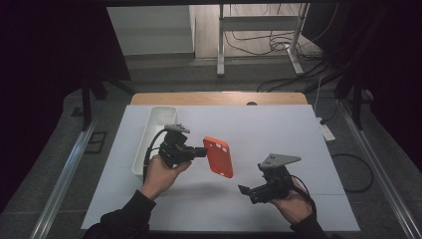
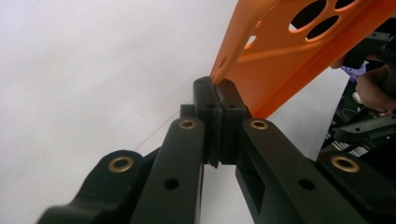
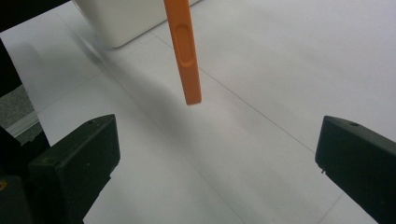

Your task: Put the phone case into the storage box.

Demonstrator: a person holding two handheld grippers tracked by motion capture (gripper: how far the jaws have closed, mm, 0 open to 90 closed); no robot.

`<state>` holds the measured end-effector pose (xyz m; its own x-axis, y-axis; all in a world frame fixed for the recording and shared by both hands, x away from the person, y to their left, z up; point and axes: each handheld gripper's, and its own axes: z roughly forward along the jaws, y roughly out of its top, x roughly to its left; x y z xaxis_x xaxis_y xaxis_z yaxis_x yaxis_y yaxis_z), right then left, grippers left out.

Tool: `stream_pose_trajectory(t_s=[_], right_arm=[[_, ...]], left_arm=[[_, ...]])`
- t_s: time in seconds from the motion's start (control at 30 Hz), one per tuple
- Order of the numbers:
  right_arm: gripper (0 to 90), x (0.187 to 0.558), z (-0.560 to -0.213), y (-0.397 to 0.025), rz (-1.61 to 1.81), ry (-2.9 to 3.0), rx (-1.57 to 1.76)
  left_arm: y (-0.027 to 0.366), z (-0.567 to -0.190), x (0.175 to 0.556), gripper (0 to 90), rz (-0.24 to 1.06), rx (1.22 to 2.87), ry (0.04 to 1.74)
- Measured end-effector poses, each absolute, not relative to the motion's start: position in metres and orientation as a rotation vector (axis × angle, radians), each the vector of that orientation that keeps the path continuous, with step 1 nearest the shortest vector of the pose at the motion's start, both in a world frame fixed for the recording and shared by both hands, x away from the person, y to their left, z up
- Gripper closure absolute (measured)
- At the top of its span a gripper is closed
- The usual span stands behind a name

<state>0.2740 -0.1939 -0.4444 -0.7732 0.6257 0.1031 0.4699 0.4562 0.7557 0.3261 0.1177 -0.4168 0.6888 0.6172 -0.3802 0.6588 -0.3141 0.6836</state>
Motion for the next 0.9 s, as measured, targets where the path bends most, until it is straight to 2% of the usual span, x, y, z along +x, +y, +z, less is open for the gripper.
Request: stream_pose_trajectory(t_s=[0.53, 0.9], right_arm=[[3.2, 0.268, -0.444, -0.208, 1.174, 2.472, 0.997], [0.0, 0.263, -0.444, -0.219, 1.144, 2.464, 1.022]], left_arm=[[0.136, -0.411, 0.338, 89.0, -0.060, 1.994, 1.007], [0.150, -0.406, 0.347, 89.0, -0.044, 1.975, 1.041]])
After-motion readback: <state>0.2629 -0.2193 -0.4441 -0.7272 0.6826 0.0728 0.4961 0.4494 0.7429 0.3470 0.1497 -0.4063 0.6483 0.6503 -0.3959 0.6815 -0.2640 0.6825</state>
